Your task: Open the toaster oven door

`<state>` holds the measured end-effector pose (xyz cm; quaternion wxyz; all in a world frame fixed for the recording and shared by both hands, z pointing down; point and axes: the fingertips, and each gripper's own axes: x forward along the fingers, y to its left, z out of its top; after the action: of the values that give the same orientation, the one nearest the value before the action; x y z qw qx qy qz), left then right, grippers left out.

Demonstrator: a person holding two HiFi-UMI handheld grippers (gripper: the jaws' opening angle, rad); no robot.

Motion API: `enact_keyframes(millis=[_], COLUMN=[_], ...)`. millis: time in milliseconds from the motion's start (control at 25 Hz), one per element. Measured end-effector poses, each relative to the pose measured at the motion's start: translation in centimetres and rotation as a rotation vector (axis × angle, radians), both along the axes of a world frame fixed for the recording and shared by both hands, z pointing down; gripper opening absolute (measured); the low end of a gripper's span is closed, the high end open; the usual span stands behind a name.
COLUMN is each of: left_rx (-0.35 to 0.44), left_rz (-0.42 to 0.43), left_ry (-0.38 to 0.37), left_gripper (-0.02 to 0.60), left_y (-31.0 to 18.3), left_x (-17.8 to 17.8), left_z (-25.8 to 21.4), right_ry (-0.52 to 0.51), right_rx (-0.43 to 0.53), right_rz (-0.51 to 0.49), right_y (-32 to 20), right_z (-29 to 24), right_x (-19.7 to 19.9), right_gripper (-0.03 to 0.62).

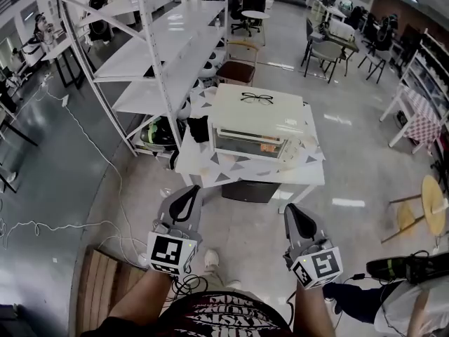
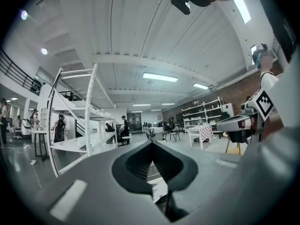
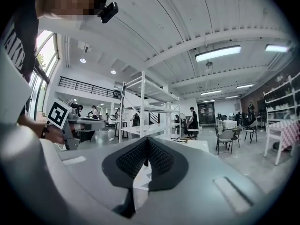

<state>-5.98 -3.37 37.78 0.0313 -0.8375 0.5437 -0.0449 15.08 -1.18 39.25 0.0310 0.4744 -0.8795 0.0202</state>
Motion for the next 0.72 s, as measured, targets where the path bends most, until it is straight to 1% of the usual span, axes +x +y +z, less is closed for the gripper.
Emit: enact_keyframes(millis=[160,520,720], left_rx=[0.001,-0.029,-0.039], left_rz=[0.019,0.040,0.067], left_ry=[0.004,0.011,0.006], left_gripper=[0.001,0.001,0.001], left_y=[-2.3,-7.5,-10.0], left_x=[-0.2,-1.0,-1.0], left_z=[-0.1,1.2,1.2], right_ry=[0.008,0.017,0.010], right_rx=[0.000,-0.018,-0.028], right_rz=[0.021,0.036,0.053], right_y=[-1.9,-6.4,-8.6], right_z=[-0.2,0.5,0.6], right_x=[-0.1,-1.2,-1.6], right_gripper=[0.026,0.026,0.026])
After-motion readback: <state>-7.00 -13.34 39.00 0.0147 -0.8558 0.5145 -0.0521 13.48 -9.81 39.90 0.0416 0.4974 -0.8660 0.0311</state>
